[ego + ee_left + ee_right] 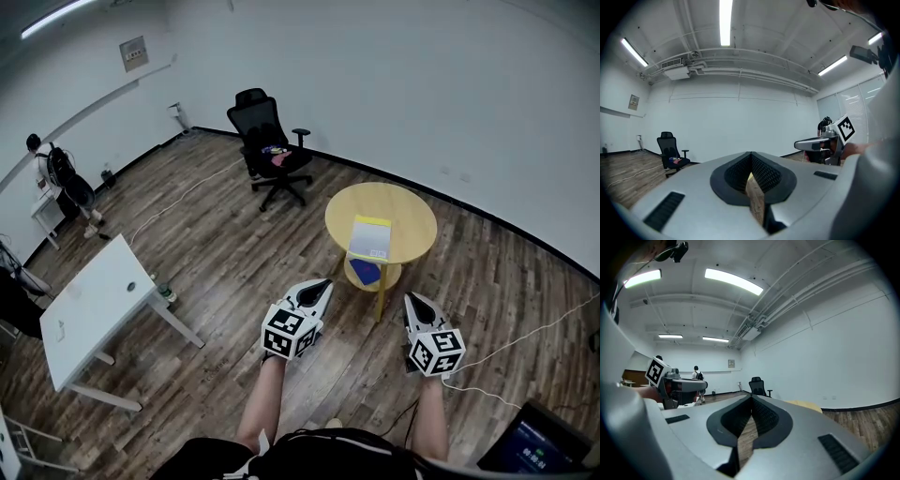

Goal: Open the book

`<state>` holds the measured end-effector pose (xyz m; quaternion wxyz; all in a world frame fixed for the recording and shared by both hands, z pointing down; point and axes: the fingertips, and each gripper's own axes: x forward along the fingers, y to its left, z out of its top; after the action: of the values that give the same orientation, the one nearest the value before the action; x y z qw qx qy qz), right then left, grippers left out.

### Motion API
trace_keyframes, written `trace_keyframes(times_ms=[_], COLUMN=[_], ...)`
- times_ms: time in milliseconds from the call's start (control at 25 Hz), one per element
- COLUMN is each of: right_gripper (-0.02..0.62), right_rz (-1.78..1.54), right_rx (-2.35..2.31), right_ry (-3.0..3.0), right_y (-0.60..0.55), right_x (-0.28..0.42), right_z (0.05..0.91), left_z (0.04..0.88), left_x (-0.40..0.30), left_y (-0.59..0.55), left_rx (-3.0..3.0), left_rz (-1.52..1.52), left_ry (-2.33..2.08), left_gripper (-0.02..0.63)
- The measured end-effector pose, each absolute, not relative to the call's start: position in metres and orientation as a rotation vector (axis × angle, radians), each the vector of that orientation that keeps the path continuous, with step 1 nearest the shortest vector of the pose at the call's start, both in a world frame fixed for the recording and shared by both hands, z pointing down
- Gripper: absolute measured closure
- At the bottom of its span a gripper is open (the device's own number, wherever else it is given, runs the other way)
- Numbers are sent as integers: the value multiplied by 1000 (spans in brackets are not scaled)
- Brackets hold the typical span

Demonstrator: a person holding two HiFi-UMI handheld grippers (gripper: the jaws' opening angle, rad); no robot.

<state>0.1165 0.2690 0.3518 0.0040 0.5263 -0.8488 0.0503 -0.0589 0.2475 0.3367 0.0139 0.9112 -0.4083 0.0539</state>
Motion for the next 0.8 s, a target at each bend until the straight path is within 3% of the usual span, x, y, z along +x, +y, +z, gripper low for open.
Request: trace_keyframes(times_ms=[800], right_gripper=[589], right_rz=[207], right_rx=[1692], right_ry=[-2628], right_y=[186], right_x=[138], right_z=[375], left_z=[359], left_x=[-40], left_y=[155], left_rx=[2838], left_rz=[199], left_ry=[-1217], left_gripper=[607])
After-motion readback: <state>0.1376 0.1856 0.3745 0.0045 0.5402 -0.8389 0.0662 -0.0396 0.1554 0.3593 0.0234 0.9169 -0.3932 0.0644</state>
